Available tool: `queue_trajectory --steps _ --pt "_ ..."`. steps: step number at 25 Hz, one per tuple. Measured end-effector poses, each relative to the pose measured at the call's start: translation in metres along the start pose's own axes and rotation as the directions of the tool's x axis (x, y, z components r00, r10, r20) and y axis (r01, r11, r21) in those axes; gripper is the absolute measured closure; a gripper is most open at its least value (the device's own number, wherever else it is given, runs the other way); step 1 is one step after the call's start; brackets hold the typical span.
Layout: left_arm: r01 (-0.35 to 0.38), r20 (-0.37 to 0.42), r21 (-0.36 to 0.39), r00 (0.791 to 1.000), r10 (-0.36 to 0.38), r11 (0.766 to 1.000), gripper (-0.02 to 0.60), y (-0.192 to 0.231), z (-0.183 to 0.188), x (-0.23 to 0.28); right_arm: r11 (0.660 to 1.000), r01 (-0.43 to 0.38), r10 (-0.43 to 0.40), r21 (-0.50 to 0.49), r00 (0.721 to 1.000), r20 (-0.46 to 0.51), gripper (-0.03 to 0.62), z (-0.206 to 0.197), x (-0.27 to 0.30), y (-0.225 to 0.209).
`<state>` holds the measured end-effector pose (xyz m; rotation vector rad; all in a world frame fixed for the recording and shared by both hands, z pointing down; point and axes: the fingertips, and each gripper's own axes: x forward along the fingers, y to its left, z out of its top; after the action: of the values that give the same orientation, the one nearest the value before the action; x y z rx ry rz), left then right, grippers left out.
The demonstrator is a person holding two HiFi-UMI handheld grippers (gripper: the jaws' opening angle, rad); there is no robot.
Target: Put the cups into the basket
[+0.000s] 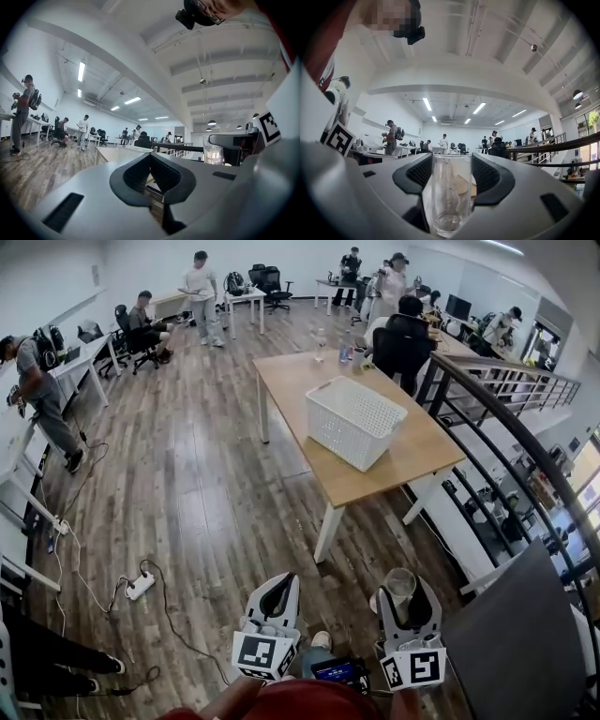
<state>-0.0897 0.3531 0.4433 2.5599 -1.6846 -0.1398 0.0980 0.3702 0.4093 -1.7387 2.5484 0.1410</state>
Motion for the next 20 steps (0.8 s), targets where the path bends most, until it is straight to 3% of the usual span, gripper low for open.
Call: queue_trajectory --steps 20 --pt "-0.081 0.003 0.000 0.997 0.081 0.997 0.574 0.022 0.021 0.104 0.997 -0.066 0.066 0.033 0.998 0.012 0.327 -0.002 0.101 -0.072"
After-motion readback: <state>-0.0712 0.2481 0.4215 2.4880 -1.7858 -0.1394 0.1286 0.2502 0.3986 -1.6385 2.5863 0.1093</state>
